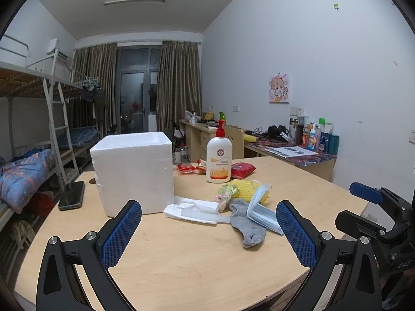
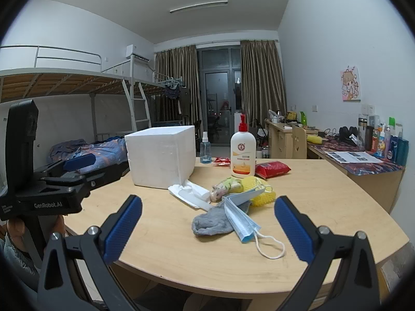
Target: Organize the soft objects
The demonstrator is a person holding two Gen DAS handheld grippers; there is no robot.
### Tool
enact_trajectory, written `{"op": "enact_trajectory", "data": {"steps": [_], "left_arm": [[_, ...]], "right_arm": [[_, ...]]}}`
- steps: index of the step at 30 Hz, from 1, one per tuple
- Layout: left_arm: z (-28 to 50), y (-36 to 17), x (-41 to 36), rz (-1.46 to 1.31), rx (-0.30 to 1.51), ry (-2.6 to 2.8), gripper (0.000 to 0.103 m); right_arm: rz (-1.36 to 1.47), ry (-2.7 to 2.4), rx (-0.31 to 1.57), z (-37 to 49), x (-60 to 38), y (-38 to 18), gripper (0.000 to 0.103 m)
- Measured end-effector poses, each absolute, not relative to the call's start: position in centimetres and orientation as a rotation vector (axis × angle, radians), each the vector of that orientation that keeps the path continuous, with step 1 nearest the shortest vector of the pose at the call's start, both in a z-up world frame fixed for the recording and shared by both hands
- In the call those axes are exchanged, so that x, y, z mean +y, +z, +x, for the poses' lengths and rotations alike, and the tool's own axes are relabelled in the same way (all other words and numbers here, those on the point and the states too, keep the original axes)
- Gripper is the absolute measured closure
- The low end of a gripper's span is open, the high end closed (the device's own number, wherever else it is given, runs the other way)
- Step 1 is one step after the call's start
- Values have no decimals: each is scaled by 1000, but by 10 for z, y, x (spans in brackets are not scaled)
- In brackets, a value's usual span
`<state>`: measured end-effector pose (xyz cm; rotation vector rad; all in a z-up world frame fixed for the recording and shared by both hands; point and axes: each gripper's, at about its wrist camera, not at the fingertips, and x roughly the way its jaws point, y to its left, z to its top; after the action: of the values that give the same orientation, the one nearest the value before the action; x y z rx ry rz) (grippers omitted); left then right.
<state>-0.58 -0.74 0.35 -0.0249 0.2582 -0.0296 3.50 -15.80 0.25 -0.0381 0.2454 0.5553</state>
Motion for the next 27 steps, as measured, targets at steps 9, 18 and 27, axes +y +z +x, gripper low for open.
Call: {"op": "enact_trajectory", "data": {"steps": [9,18,27], "left_arm": [[-3,4,-5,-52,263,-50,0],[3,2,-1,-63,273,-34,0],[11,1,0,-58,285,-48,0]], "right_arm": [[-36,555,255,35,-156,1,0],[-35,555,260,40,-157,0,0],[-3,555,293,56,-162,0,0]]}}
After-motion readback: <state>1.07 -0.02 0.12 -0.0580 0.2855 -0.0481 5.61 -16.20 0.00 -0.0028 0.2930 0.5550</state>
